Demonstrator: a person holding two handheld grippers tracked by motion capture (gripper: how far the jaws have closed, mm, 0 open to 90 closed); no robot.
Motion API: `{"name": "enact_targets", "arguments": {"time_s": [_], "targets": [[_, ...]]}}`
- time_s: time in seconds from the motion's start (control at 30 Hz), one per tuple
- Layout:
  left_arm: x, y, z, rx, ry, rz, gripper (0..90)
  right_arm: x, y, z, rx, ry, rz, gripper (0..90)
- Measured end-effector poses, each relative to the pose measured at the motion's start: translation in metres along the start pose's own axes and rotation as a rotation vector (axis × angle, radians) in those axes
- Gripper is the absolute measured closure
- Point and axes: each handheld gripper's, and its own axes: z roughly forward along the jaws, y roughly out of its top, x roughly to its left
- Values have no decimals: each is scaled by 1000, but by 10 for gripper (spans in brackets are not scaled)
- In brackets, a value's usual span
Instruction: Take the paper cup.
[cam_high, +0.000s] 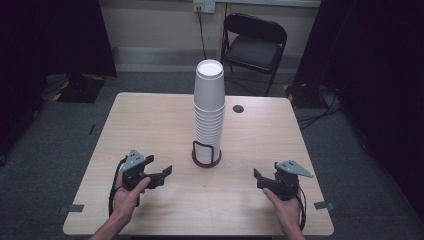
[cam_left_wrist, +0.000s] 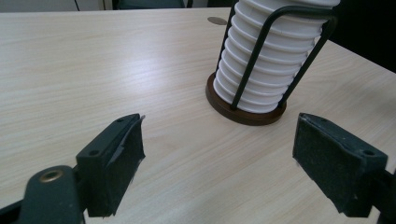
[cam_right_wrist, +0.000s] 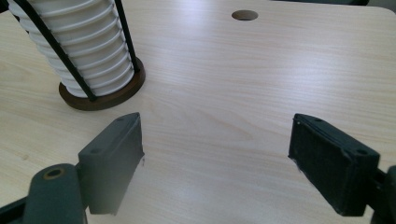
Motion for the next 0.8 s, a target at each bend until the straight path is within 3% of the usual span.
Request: {"name": "enact_targets", "arguments": {"time_s": [0.2,0.43,0.47,0.5,0.6,0.8], "targets": [[-2,1,3,11,8,37,165,6,2,-4,-12,30,-5,174],[-4,1,3,14,-5,42,167,15,5,-9,-16,82,-17,173],[-4,1,3,12,-6,44,167,16,8,-10,-6,133,0,172],[-4,1,3,12,-5,43,167,17,10,-10,-11,144,6,172],[-4,1,3,14,-4,41,167,20,15,-9,-26,140,-3,160],[-5,1,3,16,-5,46,170,34,31,-5,-54,182,-29,159]]}}
